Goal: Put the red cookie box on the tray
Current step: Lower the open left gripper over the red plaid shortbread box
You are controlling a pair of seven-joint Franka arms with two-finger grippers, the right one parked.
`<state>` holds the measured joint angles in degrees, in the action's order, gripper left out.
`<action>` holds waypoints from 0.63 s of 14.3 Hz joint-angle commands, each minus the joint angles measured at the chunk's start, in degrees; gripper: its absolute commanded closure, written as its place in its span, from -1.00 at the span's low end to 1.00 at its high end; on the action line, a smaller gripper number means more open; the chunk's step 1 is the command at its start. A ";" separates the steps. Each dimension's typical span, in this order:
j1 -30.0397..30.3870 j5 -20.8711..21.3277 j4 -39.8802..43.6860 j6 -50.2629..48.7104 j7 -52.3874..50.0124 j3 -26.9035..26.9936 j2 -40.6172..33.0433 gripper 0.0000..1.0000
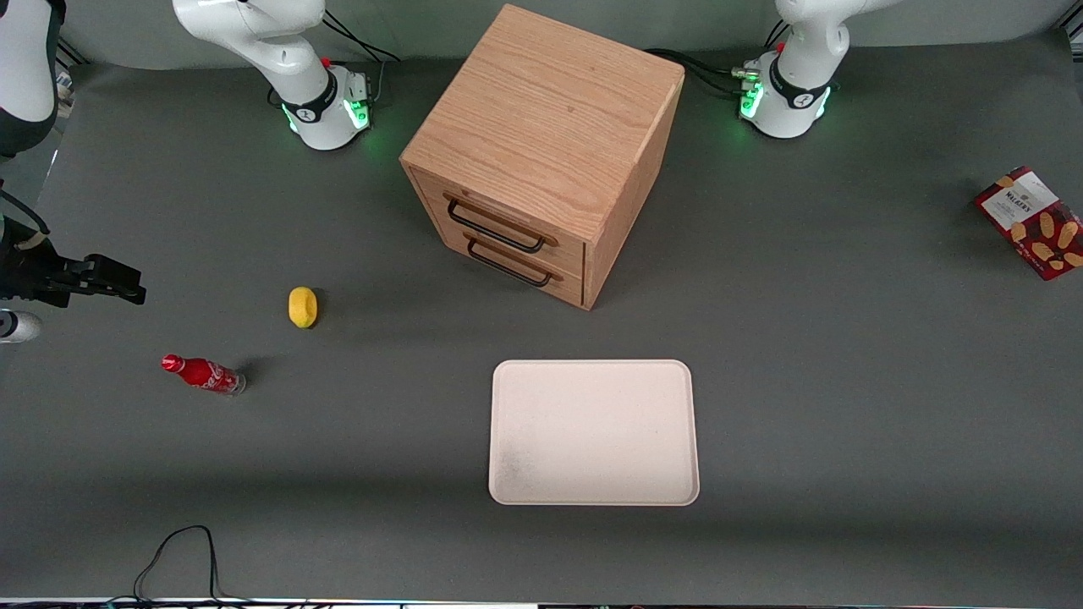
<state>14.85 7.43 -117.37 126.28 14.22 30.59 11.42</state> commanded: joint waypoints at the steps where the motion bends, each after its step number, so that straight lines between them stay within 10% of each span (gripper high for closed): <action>1: 1.93 -2.41 -1.54 4.93 0.81 -0.18 4.12 -0.96; 7: 4.05 -6.02 -6.99 15.21 0.81 -0.18 9.76 -0.85; 9: 4.05 -6.02 -6.99 14.26 1.07 -0.09 10.29 -0.21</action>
<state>18.63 2.26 -123.72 140.43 14.22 30.54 22.11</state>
